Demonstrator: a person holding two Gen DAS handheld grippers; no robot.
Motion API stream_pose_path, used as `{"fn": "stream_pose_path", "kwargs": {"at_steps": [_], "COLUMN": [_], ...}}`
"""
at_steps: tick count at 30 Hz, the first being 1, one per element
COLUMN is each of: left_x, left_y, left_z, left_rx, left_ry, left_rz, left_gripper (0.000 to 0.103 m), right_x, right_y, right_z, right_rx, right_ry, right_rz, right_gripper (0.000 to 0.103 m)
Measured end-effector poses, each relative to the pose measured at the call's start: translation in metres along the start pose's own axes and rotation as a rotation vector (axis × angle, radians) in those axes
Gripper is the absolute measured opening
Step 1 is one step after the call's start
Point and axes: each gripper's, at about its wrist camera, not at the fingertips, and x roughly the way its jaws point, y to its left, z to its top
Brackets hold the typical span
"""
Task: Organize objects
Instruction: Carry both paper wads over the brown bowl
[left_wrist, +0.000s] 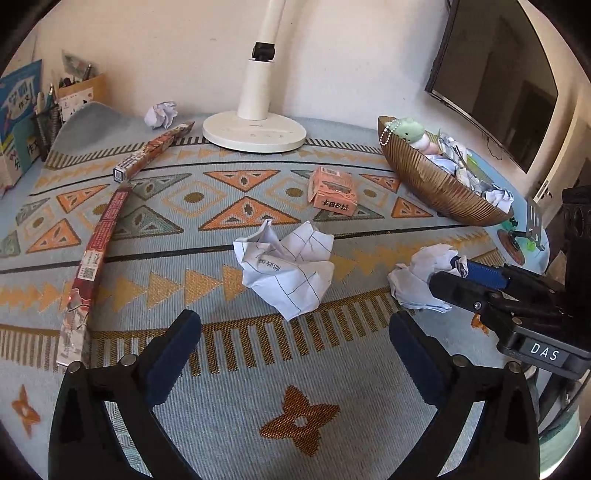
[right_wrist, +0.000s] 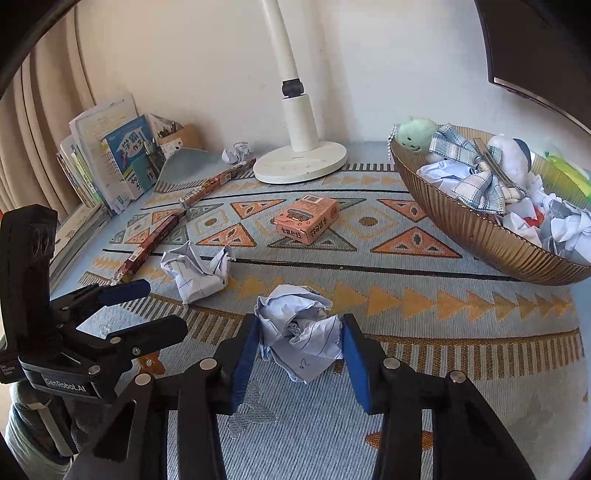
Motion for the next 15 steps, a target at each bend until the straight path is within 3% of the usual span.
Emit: {"fn": "stream_pose_path", "kwargs": {"at_steps": [2, 6, 7, 8, 10, 11, 15], "left_x": [0.002, 0.021, 0.026, 0.028, 0.029, 0.026, 0.016], "left_y": [0.001, -0.005, -0.006, -0.007, -0.006, -0.004, 0.004], "left_z": [0.008, 0.022, 0.023, 0.022, 0.021, 0.021, 0.021], "left_rx": [0.017, 0.082, 0.091, 0.096, 0.092, 0.087, 0.043], "left_ry": [-0.011, 0.011, 0.029, 0.036, 0.041, 0.023, -0.028], "left_rz": [-0.004, 0.089, 0.081, 0.068, 0.065, 0.051, 0.003], "left_gripper": [0.102, 0.099, 0.080, 0.049, 0.050, 0.050, 0.049], "right_x": [0.001, 0.001, 0.001, 0.002, 0.004, 0.006, 0.007], "right_y": [0.000, -0.003, -0.003, -0.004, -0.004, -0.005, -0.006], "right_z": [0.000, 0.001, 0.001, 0.001, 0.001, 0.001, 0.002], "right_rx": [0.004, 0.015, 0.015, 0.015, 0.018, 0.024, 0.028], "right_ry": [0.003, 0.003, 0.004, 0.006, 0.021, 0.035, 0.038], "right_rz": [0.002, 0.005, 0.006, 0.008, 0.015, 0.017, 0.029], "right_gripper": [0.044, 0.044, 0.044, 0.046, 0.057, 0.069, 0.069]}}
